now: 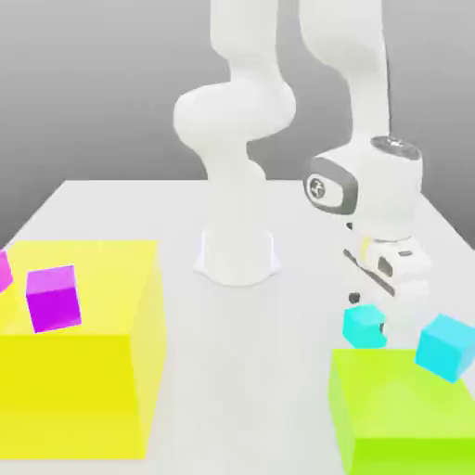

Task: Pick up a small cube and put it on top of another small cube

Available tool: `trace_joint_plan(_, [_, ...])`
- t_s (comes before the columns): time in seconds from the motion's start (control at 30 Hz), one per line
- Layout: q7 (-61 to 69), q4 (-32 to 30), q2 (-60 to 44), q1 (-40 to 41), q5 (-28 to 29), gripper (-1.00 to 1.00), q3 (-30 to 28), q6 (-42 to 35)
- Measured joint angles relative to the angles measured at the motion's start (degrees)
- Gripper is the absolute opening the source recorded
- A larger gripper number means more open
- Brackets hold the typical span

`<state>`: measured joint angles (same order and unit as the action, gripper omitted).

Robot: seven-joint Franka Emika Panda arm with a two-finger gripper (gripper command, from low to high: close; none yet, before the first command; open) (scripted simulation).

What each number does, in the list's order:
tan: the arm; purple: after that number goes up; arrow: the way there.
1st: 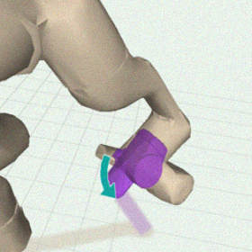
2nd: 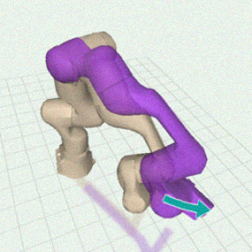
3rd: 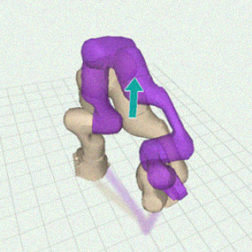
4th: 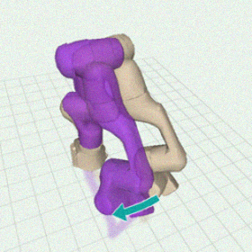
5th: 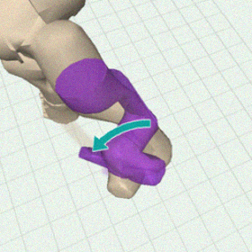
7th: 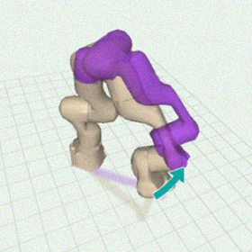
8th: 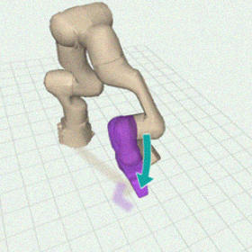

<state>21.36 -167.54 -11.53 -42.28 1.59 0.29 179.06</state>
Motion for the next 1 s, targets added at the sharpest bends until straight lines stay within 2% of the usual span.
trace_joint_plan(0.23, [-0.1, 0.1, -0.4, -0.1, 0.1, -1.0, -0.2, 0.2])
trace_joint_plan(0.53, [0.7, -1.7, 16.0, 1.1, -1.7, -1.0, 0.2, -14.4])
trace_joint_plan(1.0, [-14.2, 25.6, 22.6, 25.6, 2.7, -1.0, -18.0, -47.2])
